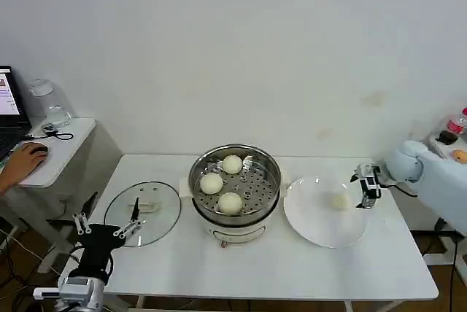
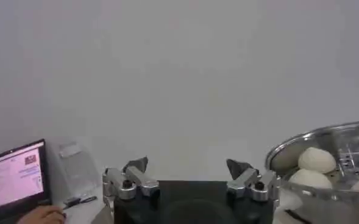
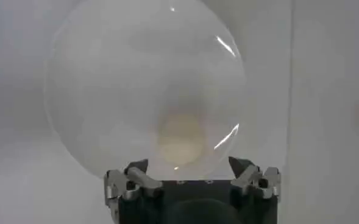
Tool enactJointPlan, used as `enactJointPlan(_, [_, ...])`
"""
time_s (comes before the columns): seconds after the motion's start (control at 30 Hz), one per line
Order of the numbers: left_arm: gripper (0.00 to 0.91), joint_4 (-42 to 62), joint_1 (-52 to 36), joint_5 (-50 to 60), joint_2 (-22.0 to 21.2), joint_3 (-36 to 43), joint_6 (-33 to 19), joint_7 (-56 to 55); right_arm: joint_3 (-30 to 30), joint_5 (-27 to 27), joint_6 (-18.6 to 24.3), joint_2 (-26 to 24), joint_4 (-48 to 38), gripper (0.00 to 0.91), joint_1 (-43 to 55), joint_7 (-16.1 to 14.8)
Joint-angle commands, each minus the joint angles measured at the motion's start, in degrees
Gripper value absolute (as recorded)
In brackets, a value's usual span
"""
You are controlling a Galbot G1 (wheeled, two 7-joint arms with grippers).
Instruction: Take steamed baozi put them in steamer then cover it.
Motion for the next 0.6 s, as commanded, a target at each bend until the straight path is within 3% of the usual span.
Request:
enactJointPlan(0.03, [0.907, 0.19, 0.19, 0.26, -0.30, -0.13, -0.04, -0.02, 2.90, -2.65, 1.35, 8.77, -10.91, 0.907, -3.36, 0.24])
enactJointPlan(0.6, [0.907, 0.16, 0.69, 0.20, -0.69, -0.54, -0.26, -0.02, 4.66, -6.21, 2.57, 11.82, -16.57, 0.907, -3.76, -0.48])
